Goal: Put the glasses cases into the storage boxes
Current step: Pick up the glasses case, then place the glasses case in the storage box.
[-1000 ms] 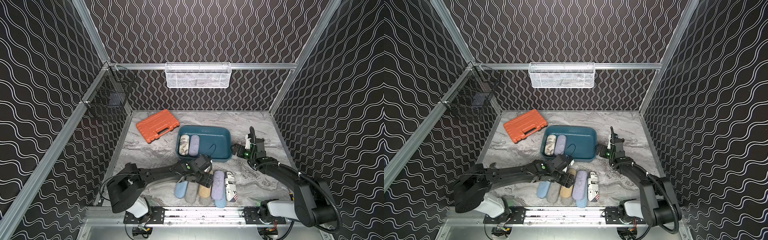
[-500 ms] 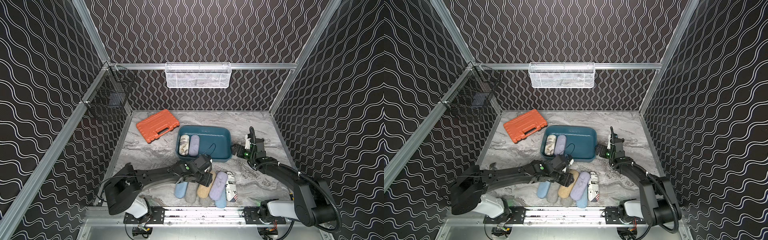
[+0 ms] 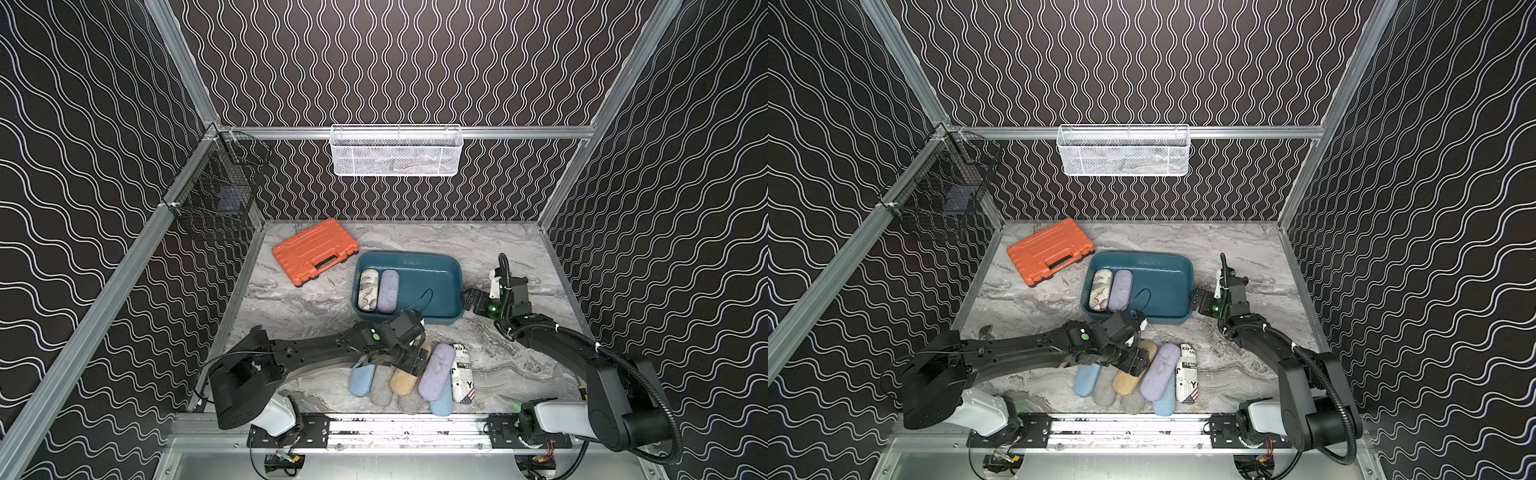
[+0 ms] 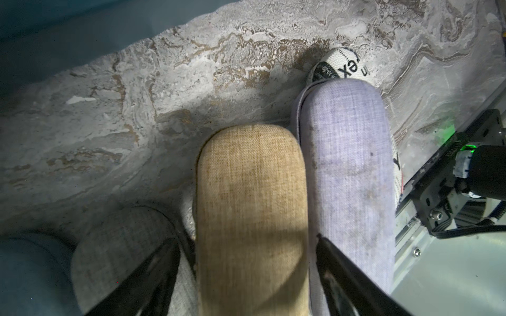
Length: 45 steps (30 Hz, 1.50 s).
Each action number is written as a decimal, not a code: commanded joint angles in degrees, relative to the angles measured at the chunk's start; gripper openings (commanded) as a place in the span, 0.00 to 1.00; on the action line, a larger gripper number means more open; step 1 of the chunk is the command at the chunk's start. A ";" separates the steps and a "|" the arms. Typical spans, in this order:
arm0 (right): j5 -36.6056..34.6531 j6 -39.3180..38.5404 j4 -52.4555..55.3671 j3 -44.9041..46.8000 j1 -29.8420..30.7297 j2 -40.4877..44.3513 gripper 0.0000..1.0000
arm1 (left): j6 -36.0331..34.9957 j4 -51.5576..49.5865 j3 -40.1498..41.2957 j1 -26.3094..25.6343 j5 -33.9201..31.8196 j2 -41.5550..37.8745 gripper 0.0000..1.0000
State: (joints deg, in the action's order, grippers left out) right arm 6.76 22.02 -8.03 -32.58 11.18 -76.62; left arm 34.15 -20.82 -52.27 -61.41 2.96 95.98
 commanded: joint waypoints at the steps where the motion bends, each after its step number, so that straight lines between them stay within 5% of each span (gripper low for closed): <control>1: 0.44 0.64 -1.70 0.15 0.02 0.07 1.00 | -0.56 0.98 -0.30 -0.37 -0.71 0.53 0.82; 9: 0.53 0.65 -1.99 0.22 0.05 -0.11 1.00 | -0.75 0.37 -0.61 -1.37 -2.42 2.01 0.81; 18: 0.53 0.74 -1.95 0.33 0.04 -0.11 1.00 | -1.04 -1.45 -1.77 -2.14 -4.34 0.85 0.66; 31: 0.80 0.74 -1.98 0.15 0.04 -0.07 1.00 | -4.40 -10.28 -10.12 -1.67 -9.92 -5.16 0.65; 36: 0.62 0.65 -1.69 -0.19 0.00 -0.25 1.00 | -5.69 -5.59 -14.68 4.03 -5.04 -4.56 0.65; 45: 0.23 0.40 -1.36 -0.13 -0.02 0.40 1.00 | -8.18 -1.85 -28.31 13.18 -6.20 8.83 0.66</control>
State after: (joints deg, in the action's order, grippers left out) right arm 7.16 22.02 -8.05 -32.34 11.18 -76.36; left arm 26.87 -26.74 -77.82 -49.91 -2.94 102.32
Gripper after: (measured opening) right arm 0.998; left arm 0.661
